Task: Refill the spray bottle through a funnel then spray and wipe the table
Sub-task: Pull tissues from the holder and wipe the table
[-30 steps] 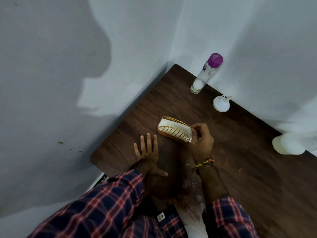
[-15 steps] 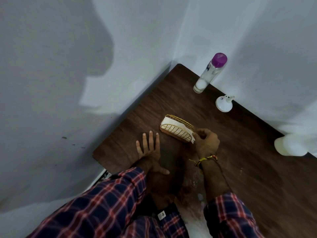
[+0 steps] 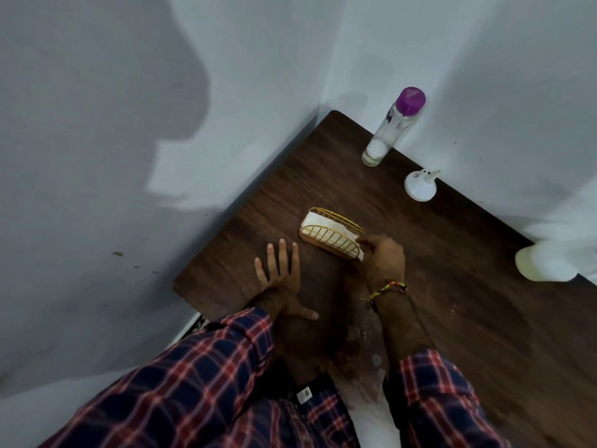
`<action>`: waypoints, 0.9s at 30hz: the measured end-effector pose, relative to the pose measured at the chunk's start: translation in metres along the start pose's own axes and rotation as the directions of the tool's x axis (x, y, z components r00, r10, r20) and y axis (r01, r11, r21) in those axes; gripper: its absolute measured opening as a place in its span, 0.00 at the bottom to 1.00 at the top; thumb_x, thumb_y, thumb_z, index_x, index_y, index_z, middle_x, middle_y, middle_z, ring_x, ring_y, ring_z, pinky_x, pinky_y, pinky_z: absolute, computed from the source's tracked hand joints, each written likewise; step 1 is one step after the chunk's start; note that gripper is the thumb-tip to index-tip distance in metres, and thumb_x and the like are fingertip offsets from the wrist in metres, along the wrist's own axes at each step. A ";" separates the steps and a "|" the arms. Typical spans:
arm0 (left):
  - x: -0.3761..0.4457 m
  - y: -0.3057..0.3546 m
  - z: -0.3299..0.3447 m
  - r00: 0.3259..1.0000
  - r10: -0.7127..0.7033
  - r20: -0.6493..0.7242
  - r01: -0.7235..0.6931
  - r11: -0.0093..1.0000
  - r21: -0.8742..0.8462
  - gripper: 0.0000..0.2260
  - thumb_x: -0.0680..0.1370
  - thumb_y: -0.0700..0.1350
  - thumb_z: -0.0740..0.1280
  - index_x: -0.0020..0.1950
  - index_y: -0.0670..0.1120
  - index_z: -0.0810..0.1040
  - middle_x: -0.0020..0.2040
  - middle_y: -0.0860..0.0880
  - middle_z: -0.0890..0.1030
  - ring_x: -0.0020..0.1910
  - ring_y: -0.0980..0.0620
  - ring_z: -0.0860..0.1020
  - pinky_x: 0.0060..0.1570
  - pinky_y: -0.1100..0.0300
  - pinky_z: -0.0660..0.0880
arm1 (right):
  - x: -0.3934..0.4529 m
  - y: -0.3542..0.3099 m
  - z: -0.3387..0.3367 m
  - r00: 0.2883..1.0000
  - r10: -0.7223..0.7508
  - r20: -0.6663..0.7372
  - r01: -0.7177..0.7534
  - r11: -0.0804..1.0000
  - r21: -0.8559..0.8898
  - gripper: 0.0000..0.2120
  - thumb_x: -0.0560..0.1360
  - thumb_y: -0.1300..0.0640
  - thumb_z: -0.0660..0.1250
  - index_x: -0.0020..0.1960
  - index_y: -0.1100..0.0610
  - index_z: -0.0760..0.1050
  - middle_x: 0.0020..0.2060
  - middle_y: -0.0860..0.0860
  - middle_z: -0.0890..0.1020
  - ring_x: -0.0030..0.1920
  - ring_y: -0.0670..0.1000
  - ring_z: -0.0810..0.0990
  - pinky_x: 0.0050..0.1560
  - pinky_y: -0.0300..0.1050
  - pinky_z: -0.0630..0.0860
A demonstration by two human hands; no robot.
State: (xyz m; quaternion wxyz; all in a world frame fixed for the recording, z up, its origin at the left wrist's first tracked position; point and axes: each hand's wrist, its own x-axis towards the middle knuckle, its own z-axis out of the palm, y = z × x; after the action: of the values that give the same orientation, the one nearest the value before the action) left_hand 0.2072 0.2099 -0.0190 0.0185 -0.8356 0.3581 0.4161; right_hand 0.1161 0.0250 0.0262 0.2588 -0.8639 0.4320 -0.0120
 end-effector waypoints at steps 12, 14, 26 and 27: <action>0.001 0.000 -0.002 1.000 0.002 0.015 -0.002 1.000 -0.002 0.72 0.57 0.73 0.74 0.74 0.46 0.22 0.72 0.40 0.20 0.69 0.35 0.22 0.66 0.32 0.28 | 0.014 0.004 -0.002 0.988 0.012 0.155 0.034 0.956 -0.291 0.16 0.76 0.47 0.68 0.62 0.50 0.80 0.60 0.56 0.79 0.61 0.60 0.76 0.60 0.54 0.75; 0.002 0.001 -0.002 1.000 -0.003 0.022 0.003 1.000 -0.006 0.72 0.57 0.73 0.74 0.74 0.46 0.22 0.71 0.40 0.20 0.69 0.36 0.21 0.65 0.32 0.28 | 0.015 0.004 -0.004 0.985 -0.001 0.173 0.058 0.943 -0.329 0.15 0.76 0.46 0.68 0.61 0.48 0.80 0.59 0.54 0.78 0.61 0.59 0.75 0.60 0.53 0.74; 0.001 0.006 -0.005 0.998 -0.047 0.045 0.045 0.998 0.032 0.72 0.58 0.73 0.74 0.73 0.45 0.21 0.71 0.39 0.20 0.70 0.34 0.23 0.68 0.31 0.32 | 0.013 -0.001 -0.003 0.987 0.066 0.149 -0.023 0.961 -0.275 0.16 0.72 0.40 0.70 0.54 0.48 0.84 0.53 0.52 0.82 0.57 0.57 0.77 0.57 0.52 0.75; 0.001 0.006 -0.004 0.998 -0.048 0.044 0.046 0.998 0.034 0.72 0.58 0.73 0.74 0.73 0.45 0.21 0.71 0.39 0.20 0.70 0.34 0.23 0.67 0.31 0.31 | 0.015 -0.002 -0.005 0.984 0.070 0.164 -0.020 0.957 -0.288 0.16 0.72 0.40 0.71 0.54 0.48 0.84 0.53 0.52 0.82 0.58 0.57 0.77 0.57 0.51 0.74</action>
State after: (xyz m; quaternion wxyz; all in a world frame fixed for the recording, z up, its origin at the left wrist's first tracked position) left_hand 0.2069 0.2032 -0.0154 0.0500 -0.8339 0.3446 0.4282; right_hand 0.1259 0.0130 0.0282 0.1682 -0.8798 0.4249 0.1313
